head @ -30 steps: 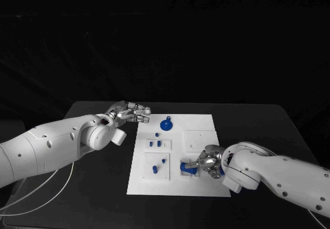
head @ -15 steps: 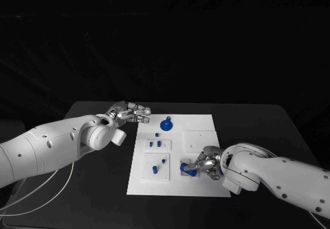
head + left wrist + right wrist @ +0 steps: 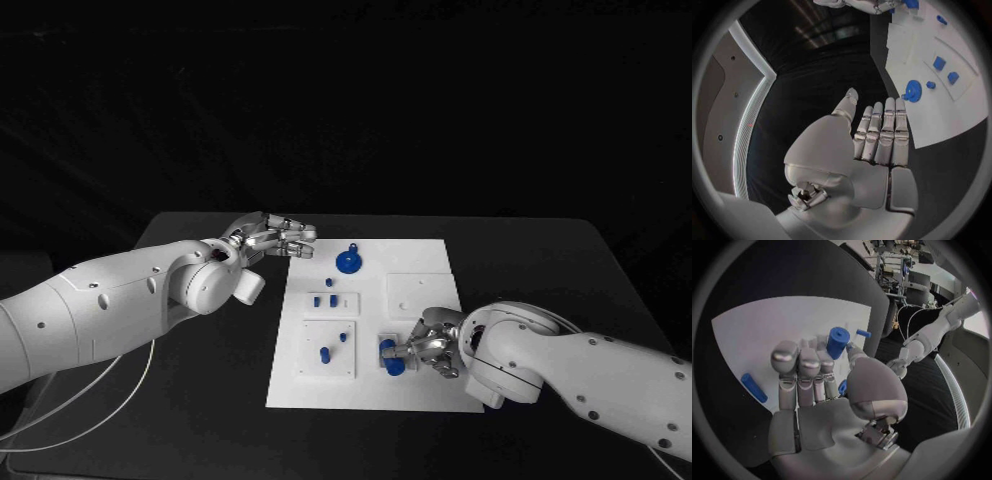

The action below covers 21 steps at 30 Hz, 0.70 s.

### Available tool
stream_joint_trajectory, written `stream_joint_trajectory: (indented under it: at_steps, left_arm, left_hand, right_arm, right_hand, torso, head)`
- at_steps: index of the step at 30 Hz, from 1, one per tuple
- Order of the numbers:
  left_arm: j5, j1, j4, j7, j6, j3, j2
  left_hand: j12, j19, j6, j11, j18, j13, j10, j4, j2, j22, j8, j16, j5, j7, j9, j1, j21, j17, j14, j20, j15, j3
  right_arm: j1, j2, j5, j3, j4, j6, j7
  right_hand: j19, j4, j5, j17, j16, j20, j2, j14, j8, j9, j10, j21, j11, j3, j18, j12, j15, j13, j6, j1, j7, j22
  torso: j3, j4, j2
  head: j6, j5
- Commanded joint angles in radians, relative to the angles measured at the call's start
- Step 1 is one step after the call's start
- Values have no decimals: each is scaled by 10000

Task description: Assemble the parts on the task board

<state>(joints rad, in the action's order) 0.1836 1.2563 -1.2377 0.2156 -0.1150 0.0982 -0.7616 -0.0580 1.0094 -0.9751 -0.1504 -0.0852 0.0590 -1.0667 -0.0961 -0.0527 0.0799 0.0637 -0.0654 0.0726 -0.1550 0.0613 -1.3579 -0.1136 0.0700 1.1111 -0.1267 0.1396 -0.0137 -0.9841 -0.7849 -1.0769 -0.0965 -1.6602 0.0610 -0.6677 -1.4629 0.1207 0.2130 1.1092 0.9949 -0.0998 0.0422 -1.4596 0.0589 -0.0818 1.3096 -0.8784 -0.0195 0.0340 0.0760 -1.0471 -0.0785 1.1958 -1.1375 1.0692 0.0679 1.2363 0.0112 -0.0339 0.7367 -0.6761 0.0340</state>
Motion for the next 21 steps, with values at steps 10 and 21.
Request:
stream_joint_trajectory:
  at_steps: [10,21]
  left_arm:
    - [-19,1,-26,11,186,-8,13]
    - [-10,1,-23,9,191,-8,12]
  left_hand:
    - [-10,-34,-15,1,169,14,73,23,-21,-11,-23,36,8,-8,3,109,17,9,-62,-2,9,-19]
    - [-10,-34,-15,1,169,14,73,23,-21,-11,-23,36,8,-8,3,109,17,9,-62,-2,9,-19]
  right_arm:
    - [23,107,-531,13,-16,-284,44]
    - [23,218,-591,13,44,24,95]
  right_hand:
    - [-618,-413,470,35,0,-116,-331,-3,50,-57,125,-75,-139,174,-3,-180,-114,154,-616,231,-164,56]
    - [-623,-846,-27,25,18,-168,-428,-17,46,-41,239,-121,-216,1433,-70,-204,-158,205,-887,14,-274,62]
  torso:
    - [-8,3,0]
    - [-9,10,3]
  head:
    - [16,-29]
    - [43,-76]
